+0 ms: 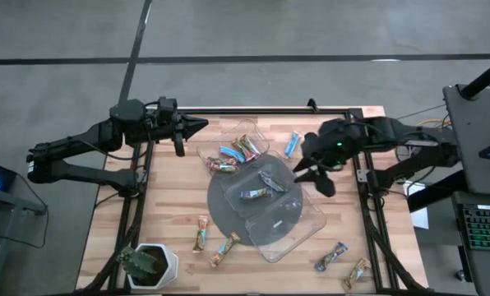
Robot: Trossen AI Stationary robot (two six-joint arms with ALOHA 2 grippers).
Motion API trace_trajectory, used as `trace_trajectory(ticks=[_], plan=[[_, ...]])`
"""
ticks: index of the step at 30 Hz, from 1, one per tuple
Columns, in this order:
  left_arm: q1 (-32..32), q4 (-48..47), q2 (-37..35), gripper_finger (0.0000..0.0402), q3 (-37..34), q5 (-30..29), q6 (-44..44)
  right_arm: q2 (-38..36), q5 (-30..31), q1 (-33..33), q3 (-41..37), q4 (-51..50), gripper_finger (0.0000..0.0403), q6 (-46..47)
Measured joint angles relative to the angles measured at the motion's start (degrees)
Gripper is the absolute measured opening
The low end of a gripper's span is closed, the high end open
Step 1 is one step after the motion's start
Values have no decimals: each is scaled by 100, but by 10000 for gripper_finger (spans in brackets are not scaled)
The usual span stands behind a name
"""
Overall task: Pick and place Granola Bars by type
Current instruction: Put the blue granola bar into the middle transparent bin
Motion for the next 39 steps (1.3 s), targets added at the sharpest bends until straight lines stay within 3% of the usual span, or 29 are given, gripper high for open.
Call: trace_trajectory(ticks=[6,17,33,39], plan=[[2,2,0,0,0,-14,2,-319,-253,441,0,8,115,-553],[1,2,0,0,0,-21,4,-385,-305,1069,0,-12,15,-926],[0,-1,0,0,-7,24,103,-1,-610,2505,-2,-20,9,-144],[0,-14,0,0,-7,26,183,364,-827,3199,-2,-183,9,-436]])
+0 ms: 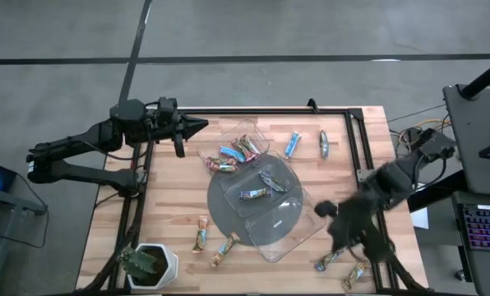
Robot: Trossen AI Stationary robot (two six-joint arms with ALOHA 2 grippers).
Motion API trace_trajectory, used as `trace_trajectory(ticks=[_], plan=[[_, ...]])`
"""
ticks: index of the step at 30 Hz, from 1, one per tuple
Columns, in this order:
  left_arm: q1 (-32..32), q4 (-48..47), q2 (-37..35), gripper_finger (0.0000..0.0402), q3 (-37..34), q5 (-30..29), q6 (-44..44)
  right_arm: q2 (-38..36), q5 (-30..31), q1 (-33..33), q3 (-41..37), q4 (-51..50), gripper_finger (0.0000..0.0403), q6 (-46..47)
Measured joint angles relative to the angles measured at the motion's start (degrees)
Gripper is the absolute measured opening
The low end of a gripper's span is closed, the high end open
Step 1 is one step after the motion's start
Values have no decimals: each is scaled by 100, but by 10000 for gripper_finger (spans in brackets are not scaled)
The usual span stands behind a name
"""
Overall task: Pick and place Granola Bars by type
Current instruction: Put the blue granola bar into the middle transparent bin
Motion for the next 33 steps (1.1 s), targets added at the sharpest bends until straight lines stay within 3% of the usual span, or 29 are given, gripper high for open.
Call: trace_trajectory(ticks=[6,11,16,25,33], plan=[[0,-130,0,0,-1,-3,22,395,6,860,0,-925,9,-469],[0,-131,-2,0,-2,-4,-196,813,485,1209,0,-1237,9,178],[0,-133,-2,0,-2,-6,-175,1319,564,1386,0,-1165,22,487],[0,-272,-28,0,-2,14,-53,2179,554,1529,-2,-588,125,1361],[0,-741,-142,0,11,163,-44,2642,1001,1644,-2,-656,210,1938]])
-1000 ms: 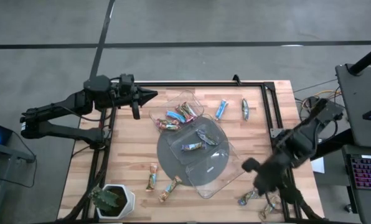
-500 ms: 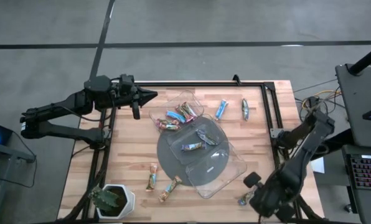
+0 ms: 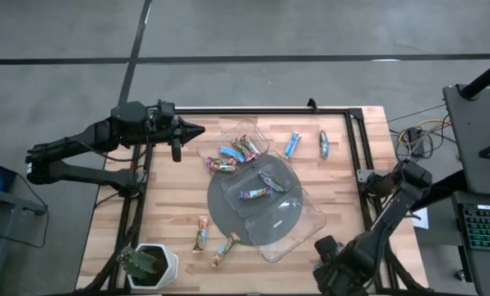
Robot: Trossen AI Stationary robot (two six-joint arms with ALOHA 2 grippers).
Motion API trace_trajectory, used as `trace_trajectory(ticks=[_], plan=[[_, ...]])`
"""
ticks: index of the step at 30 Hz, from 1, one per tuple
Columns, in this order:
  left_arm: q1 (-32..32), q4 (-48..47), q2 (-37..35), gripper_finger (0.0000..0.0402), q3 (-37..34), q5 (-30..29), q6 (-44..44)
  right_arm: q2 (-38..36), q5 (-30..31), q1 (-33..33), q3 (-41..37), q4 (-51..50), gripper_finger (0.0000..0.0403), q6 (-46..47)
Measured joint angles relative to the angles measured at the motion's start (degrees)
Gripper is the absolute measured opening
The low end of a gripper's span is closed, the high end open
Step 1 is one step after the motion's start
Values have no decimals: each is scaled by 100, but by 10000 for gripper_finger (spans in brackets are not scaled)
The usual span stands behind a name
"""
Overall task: Pick and place Granola Bars by type
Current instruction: Put the blue granola bar into the middle transparent bin
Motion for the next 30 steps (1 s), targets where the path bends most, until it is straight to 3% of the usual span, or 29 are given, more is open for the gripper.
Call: trace_trajectory(ticks=[7,14,21,30], plan=[[0,-120,-130,0,0,48,-21,303,199,167,-61,-373,219,333],[0,-99,-252,0,3,76,-22,58,494,449,-481,-354,219,1011],[0,-102,-310,0,7,111,-26,-296,832,747,-1120,48,219,1497],[0,-105,-339,0,9,134,-28,-578,818,785,-2132,747,219,1828]])
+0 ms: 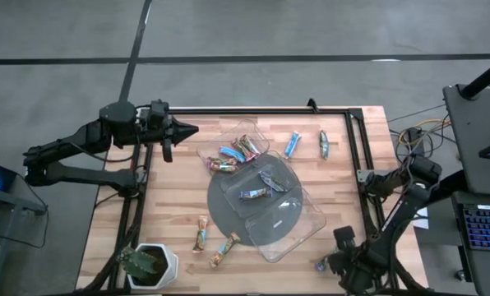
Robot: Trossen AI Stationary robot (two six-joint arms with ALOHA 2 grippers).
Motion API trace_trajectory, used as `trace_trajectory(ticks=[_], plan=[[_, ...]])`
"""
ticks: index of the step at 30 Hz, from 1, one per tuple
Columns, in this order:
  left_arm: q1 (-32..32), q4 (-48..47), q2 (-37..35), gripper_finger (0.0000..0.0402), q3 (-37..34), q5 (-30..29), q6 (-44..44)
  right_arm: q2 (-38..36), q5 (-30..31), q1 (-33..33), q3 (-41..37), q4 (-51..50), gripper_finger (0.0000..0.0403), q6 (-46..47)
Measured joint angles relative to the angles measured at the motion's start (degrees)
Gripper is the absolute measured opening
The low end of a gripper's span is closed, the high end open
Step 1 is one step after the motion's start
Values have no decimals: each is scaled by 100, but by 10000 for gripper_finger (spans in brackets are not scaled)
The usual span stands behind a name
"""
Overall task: Pick and place Granola Bars by type
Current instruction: Put the blue granola bar into the middle transparent bin
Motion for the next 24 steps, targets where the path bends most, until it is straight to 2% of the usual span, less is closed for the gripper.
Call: trace_trajectory(ticks=[12,24], plan=[[0,0,0,0,0,-2,0,-118,17,-7,-764,830,219,233],[1,-2,11,0,0,-5,15,-118,369,-88,-671,842,219,-254]])
